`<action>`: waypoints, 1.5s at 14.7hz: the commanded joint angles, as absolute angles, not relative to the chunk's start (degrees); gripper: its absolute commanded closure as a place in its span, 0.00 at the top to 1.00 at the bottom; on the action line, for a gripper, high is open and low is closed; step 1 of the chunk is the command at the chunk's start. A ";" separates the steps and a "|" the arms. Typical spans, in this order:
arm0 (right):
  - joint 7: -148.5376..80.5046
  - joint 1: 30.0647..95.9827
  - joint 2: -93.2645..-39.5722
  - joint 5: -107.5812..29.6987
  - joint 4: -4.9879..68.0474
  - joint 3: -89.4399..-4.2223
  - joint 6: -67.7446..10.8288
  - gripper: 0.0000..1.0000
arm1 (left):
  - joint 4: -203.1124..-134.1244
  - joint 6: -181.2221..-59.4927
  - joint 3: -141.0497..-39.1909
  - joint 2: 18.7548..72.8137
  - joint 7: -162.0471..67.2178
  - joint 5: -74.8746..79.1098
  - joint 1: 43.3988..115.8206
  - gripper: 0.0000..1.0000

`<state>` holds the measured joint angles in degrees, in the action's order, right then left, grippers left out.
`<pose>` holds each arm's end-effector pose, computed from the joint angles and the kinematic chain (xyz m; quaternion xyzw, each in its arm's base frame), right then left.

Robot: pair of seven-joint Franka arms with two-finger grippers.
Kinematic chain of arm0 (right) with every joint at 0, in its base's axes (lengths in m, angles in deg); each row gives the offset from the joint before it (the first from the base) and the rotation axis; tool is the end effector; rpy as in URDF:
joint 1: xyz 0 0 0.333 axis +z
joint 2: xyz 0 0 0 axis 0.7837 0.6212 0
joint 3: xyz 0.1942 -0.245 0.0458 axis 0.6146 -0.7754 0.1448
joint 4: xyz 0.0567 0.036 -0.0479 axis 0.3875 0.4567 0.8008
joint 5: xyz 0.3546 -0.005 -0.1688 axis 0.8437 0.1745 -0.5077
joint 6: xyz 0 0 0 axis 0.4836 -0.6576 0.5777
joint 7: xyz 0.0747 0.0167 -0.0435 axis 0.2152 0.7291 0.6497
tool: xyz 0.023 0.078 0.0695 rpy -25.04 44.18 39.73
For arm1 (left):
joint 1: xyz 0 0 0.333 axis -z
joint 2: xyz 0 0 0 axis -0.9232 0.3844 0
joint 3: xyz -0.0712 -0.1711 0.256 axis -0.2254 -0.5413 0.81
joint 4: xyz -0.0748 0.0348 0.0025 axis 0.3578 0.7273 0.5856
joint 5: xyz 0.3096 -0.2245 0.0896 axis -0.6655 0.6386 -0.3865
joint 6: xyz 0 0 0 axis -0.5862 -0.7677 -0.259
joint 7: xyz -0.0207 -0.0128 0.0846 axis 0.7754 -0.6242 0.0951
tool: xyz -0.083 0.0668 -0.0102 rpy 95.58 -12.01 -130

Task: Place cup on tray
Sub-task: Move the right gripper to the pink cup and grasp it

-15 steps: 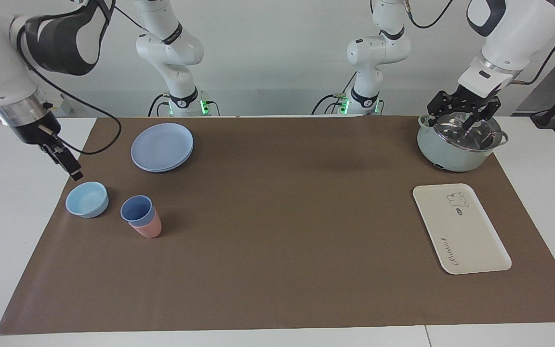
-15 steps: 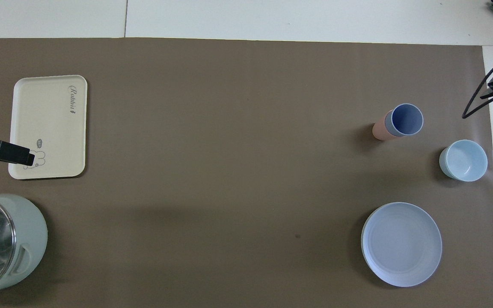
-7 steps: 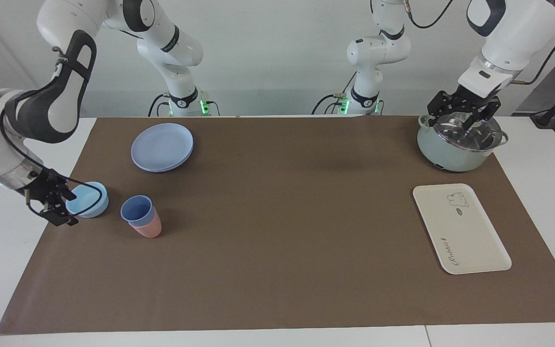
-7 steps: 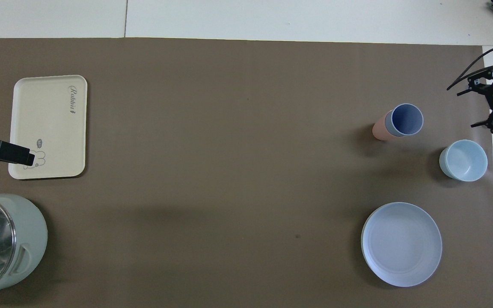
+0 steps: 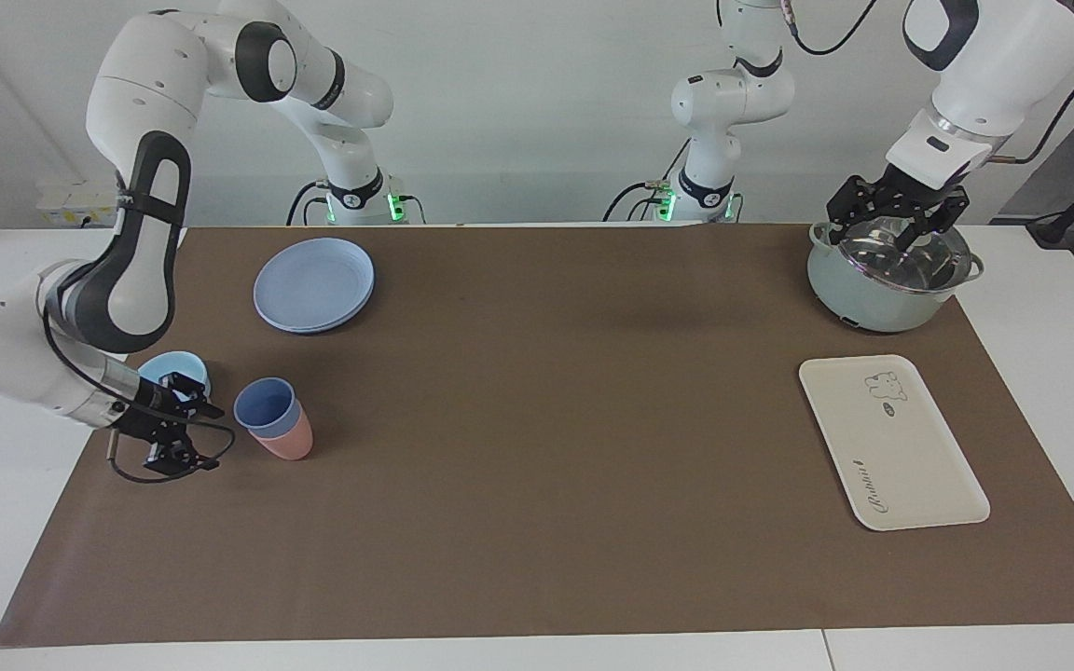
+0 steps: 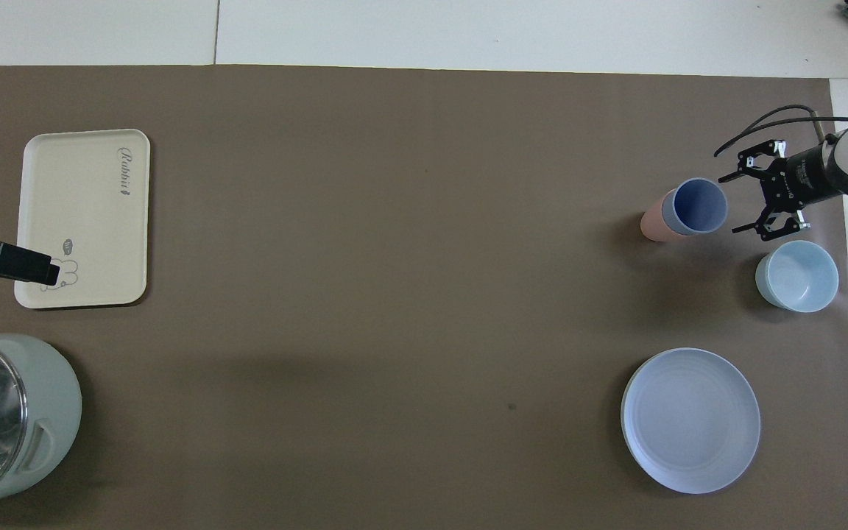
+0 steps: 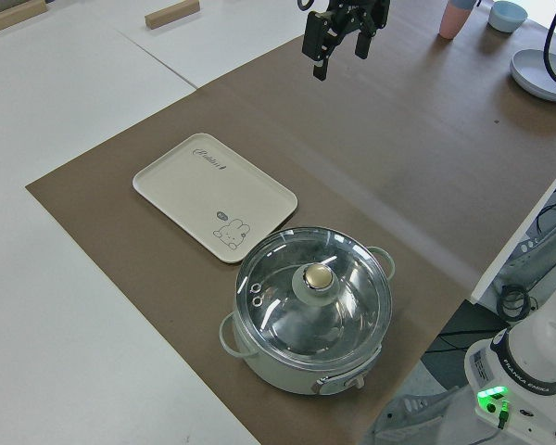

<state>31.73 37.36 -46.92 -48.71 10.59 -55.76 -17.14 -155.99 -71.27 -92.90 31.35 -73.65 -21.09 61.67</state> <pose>0.6762 -0.1606 0.3248 -0.7460 0.6392 0.1476 0.1143 0.5267 -0.0066 0.6122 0.9951 -0.0943 -0.0234 0.0159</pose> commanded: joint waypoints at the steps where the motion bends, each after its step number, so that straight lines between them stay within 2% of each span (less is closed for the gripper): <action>1: 32.78 37.01 -45.37 -44.67 9.33 -55.09 -16.06 0.91 | -157.51 -71.71 -93.07 29.84 -73.23 -22.14 61.42 1.00; 6: 28.75 37.54 -47.83 -40.01 17.06 -54.82 -15.71 0.92 | -157.51 -71.71 -93.07 29.84 -73.23 -22.14 61.42 1.00; 15: 22.68 37.62 -50.38 -30.26 22.60 -54.73 -15.63 0.90 | -157.51 -71.97 -93.16 29.84 -73.14 -22.14 62.29 1.00; 18: 22.67 37.80 -50.65 -28.31 23.14 -54.39 -15.28 0.88 | -155.93 -75.57 -93.07 30.80 -72.62 -22.14 62.12 1.00; 19: 22.76 37.71 -50.65 -28.31 23.23 -54.21 -15.19 0.78 | -154.88 -75.49 -93.07 31.15 -71.74 -22.14 62.12 1.00; 20: 22.50 37.71 -50.82 -28.22 23.49 -54.12 -14.49 0.57 | -154.09 -74.79 -93.07 31.94 -71.04 -22.14 62.03 1.00; 22: 22.41 38.93 -51.44 -27.96 23.75 -53.94 -14.74 0.23 | -150.50 -72.78 -93.07 34.21 -70.86 -22.05 61.68 1.00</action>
